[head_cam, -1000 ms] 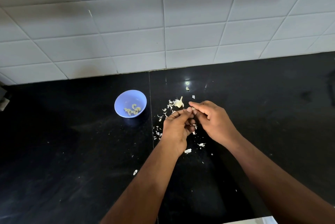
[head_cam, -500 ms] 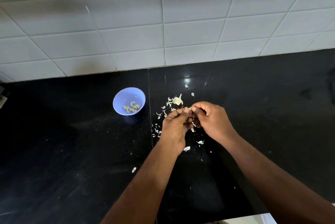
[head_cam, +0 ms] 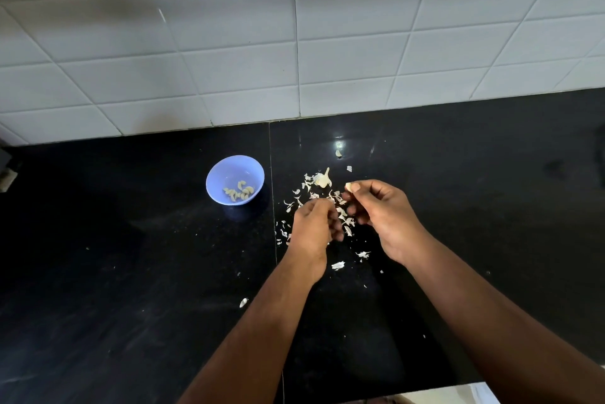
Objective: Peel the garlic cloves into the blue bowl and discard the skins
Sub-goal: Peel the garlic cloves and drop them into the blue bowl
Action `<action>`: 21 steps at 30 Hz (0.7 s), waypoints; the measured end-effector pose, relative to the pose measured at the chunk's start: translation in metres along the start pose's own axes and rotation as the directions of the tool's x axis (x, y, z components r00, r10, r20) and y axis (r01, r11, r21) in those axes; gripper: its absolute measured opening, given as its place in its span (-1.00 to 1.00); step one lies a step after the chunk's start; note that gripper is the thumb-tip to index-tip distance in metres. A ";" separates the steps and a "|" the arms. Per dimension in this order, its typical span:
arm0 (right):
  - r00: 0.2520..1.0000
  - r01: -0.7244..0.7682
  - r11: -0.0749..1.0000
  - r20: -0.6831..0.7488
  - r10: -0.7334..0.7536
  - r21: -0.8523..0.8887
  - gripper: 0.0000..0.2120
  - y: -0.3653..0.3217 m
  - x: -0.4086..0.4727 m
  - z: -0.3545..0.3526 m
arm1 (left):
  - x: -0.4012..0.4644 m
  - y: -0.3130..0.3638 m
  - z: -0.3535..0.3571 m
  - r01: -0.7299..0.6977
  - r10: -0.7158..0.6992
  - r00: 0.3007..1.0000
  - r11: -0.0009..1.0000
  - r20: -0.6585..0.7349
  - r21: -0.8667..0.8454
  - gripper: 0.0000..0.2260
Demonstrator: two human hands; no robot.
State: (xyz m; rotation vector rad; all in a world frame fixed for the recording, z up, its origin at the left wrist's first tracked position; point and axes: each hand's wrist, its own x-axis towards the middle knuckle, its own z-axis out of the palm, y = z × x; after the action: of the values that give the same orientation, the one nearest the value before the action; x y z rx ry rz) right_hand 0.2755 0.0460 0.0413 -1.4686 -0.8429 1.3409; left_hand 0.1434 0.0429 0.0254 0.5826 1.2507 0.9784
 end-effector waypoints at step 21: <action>0.912 0.409 0.853 0.118 -0.392 -0.325 -0.81 -0.007 -0.008 -0.010 | -0.013 0.021 0.004 0.088 -0.068 0.993 0.971 0.098 -0.221 -0.95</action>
State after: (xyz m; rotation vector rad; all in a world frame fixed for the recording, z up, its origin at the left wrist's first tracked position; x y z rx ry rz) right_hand 0.2851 0.0392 0.0499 -1.4171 -1.3877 0.9454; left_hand 0.1407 0.0426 0.0508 0.3927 1.0585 1.0008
